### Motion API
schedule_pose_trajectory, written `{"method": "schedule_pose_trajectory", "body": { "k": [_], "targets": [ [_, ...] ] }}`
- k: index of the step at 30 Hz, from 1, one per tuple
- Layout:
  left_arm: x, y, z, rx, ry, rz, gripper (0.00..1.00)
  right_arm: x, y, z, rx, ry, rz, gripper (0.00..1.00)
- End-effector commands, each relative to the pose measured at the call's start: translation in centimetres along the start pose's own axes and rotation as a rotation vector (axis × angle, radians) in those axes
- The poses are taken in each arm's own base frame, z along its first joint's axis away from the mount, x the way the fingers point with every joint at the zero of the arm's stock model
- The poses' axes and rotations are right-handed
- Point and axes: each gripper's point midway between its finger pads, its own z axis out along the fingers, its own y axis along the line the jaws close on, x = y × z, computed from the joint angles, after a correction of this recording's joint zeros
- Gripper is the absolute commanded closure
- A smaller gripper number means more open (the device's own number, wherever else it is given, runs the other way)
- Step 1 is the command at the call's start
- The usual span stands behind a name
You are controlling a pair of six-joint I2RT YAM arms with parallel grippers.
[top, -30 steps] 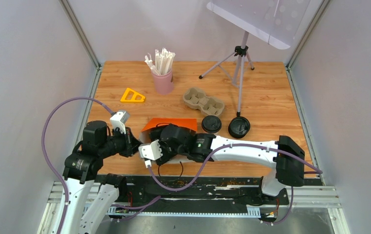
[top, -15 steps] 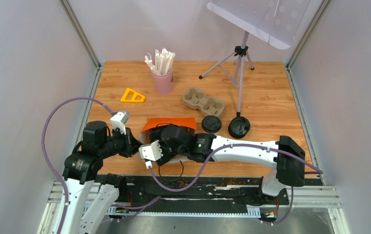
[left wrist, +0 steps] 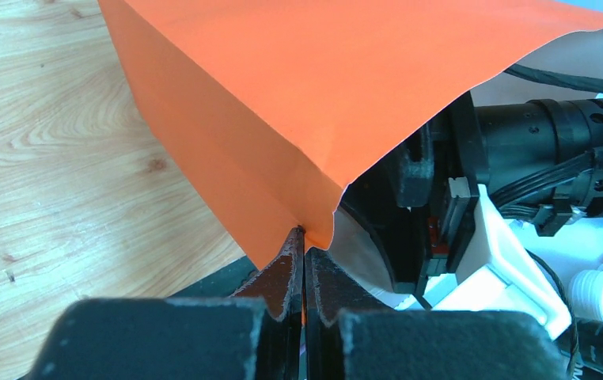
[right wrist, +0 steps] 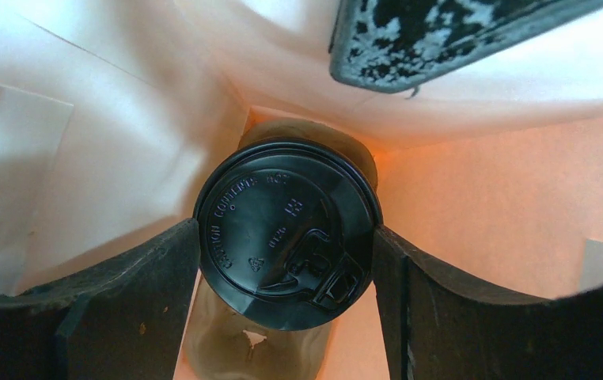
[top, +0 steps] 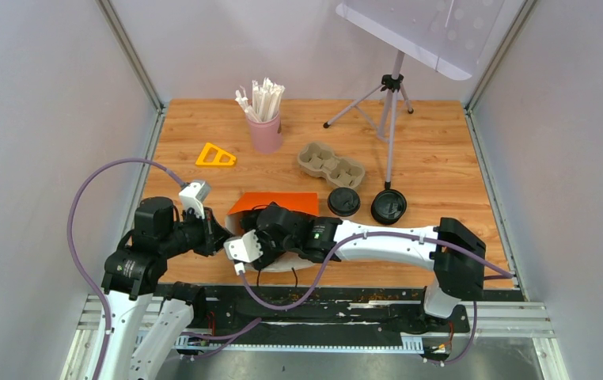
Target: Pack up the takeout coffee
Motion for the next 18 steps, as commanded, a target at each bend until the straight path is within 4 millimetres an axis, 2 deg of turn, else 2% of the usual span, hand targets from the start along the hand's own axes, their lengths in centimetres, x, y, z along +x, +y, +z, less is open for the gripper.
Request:
{"method": "schedule_pose_trajectory", "body": {
  "k": [1,18],
  "targets": [
    [-0.9,-0.9,-0.3,0.034,-0.037,0.008,1.0,-0.7,-1.7,0.1,0.047,-0.021,-0.012,0.47],
    [-1.1,-1.3,-0.2,0.056,-0.04,-0.013,1.0,1.2,-1.1,1.4,0.039,0.04,0.008,0.47]
  ]
}}
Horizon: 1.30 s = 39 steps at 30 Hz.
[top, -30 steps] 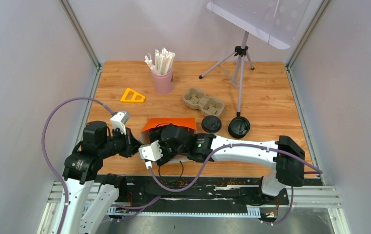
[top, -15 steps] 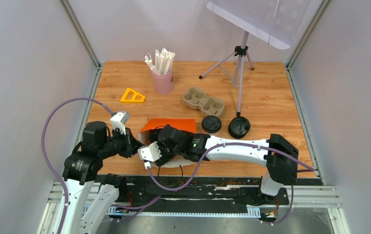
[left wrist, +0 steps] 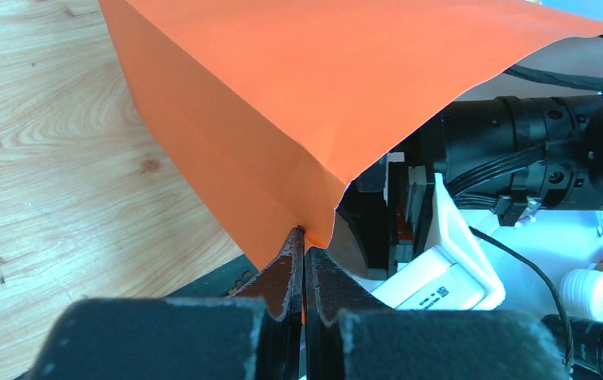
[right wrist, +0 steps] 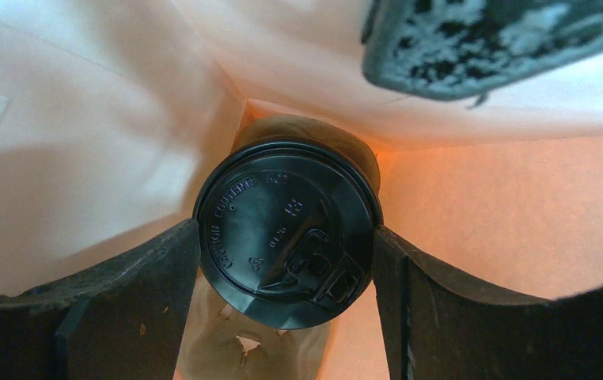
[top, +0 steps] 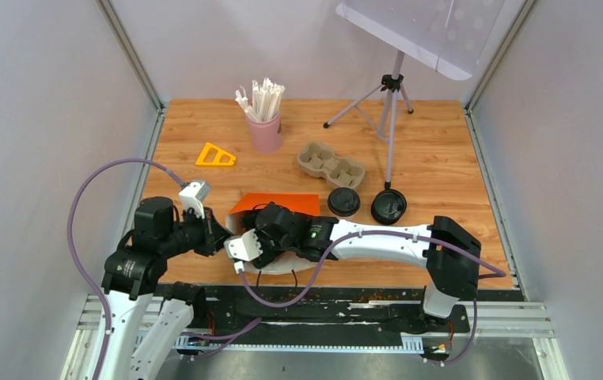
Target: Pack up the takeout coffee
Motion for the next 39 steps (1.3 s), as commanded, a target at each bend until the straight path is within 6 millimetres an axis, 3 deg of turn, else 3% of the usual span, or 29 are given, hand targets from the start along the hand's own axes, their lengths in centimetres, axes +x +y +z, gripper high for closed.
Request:
{"method": "schedule_pose_trajectory", "body": {
  "k": [1,33,39],
  "targets": [
    [-1.0,-1.1,-0.2,0.046,-0.038,0.001,1.0,0.1,-1.2,0.7,0.041,0.008,0.015,0.47],
    [-0.4,-0.9,0.0,0.047,-0.026,-0.021,1.0,2.4,-0.5,2.3,0.063,0.063,0.106,0.47],
    [-0.3,-0.7,0.0,0.039,-0.021,-0.016,1.0,1.8,-1.6,1.6,0.085,0.054,0.106,0.31]
  ]
}}
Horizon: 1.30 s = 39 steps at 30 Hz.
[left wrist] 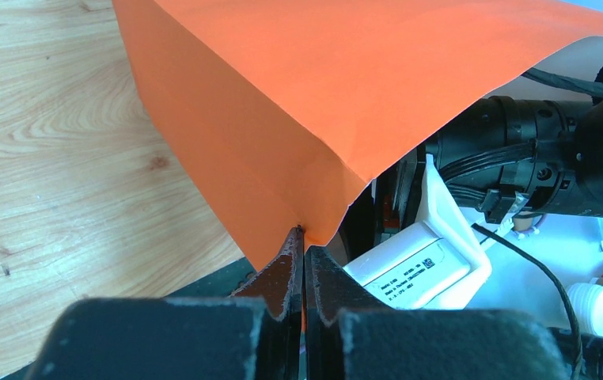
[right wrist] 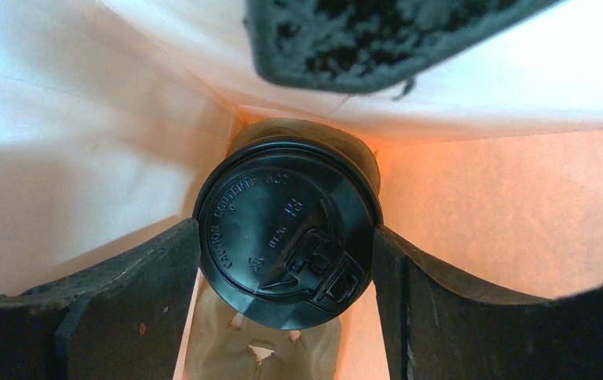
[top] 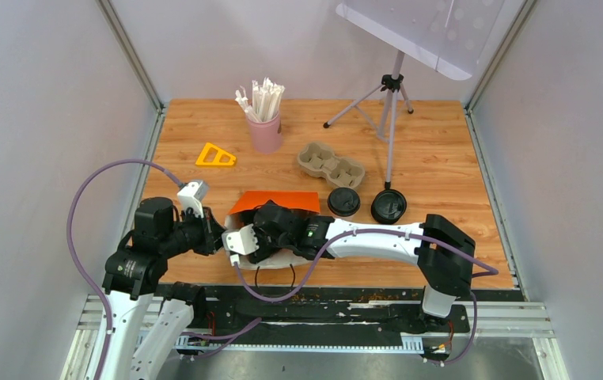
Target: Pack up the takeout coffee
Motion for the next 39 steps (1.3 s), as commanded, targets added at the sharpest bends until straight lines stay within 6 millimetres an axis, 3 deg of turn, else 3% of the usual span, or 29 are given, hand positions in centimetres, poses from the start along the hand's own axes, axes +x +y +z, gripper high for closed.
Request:
{"method": "schedule_pose_trajectory", "body": {
  "k": [1,12,20,33,36,39],
  "targets": [
    [-0.3,-1.2,-0.2,0.064,-0.012,0.004,1.0,0.7,-1.3,0.0,0.043,0.034,0.032,0.28],
    [-0.3,-1.1,0.0,0.061,-0.016,0.002,1.0,-1.0,-1.9,-1.7,0.041,-0.022,0.013,0.1],
    [-0.4,-1.1,0.0,0.059,-0.021,0.005,1.0,-2.3,-2.5,-2.8,0.031,-0.056,0.017,0.08],
    [-0.4,-0.9,0.1,0.053,-0.017,0.007,1.0,-3.4,-2.1,-3.9,-0.022,-0.104,0.028,0.19],
    [-0.4,-0.9,0.1,0.053,-0.018,0.008,1.0,-3.6,-2.0,-4.2,-0.03,-0.107,0.031,0.29],
    [-0.5,-0.9,0.2,0.054,-0.017,0.008,1.0,-3.9,-2.0,-4.3,-0.035,-0.123,0.033,0.48]
  ]
}}
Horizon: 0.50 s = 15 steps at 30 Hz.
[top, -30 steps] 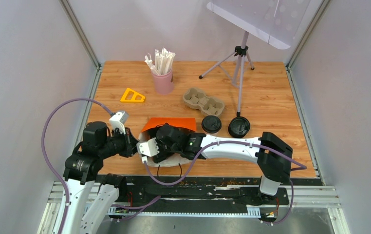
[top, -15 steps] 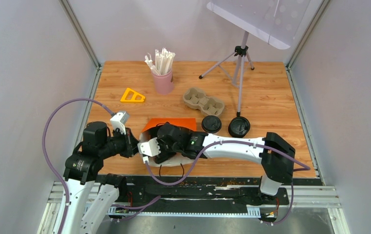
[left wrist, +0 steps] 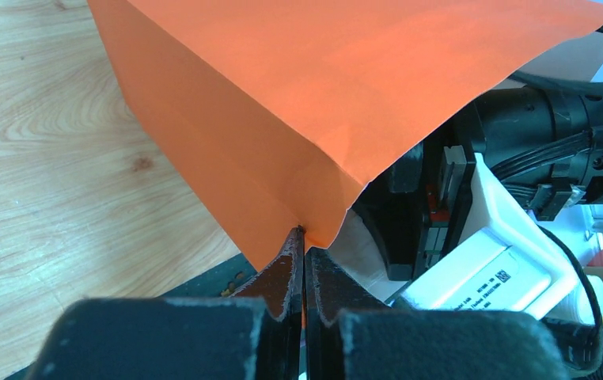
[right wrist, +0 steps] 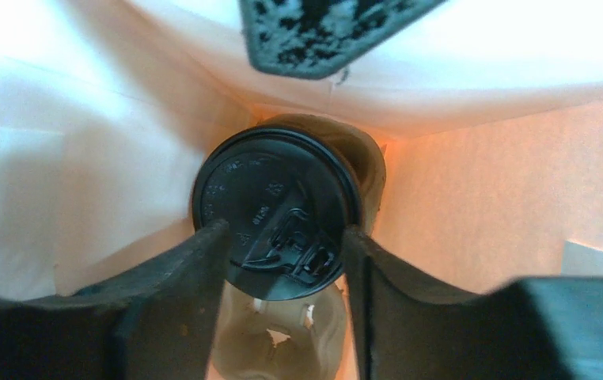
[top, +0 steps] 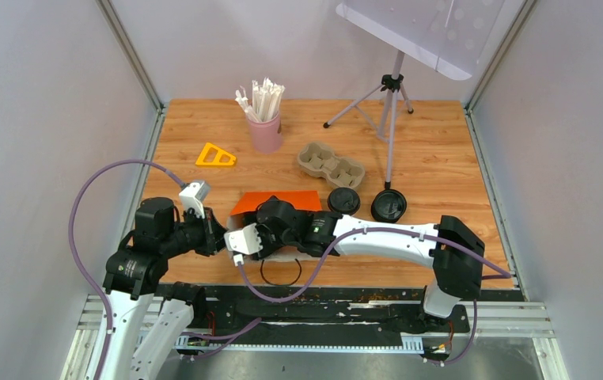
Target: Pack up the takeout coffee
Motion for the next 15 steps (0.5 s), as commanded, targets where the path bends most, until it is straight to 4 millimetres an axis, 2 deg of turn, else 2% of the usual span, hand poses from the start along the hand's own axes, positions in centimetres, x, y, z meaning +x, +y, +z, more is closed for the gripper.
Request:
{"method": "schedule_pose_trajectory", "body": {
  "k": [1,5,8,12,15],
  "targets": [
    [-0.6,-0.4,0.1,0.022,-0.022,0.013,1.0,-2.9,-2.1,-2.1,0.039,-0.095,0.019,0.52],
    [-0.6,-0.5,0.1,0.024,-0.023,0.012,1.0,-2.9,-2.1,-1.6,0.044,-0.097,0.025,0.65],
    [-0.6,-0.5,0.0,0.024,-0.024,0.014,1.0,-2.7,-2.1,-1.1,0.054,-0.093,0.025,0.69],
    [-0.6,-0.5,0.0,0.026,-0.02,0.011,1.0,-2.5,-2.5,-0.7,0.08,-0.087,0.038,0.67],
    [-0.6,-0.5,0.0,0.026,-0.022,0.013,1.0,-2.7,-3.2,-1.2,0.11,-0.098,0.053,0.58]
  ]
}}
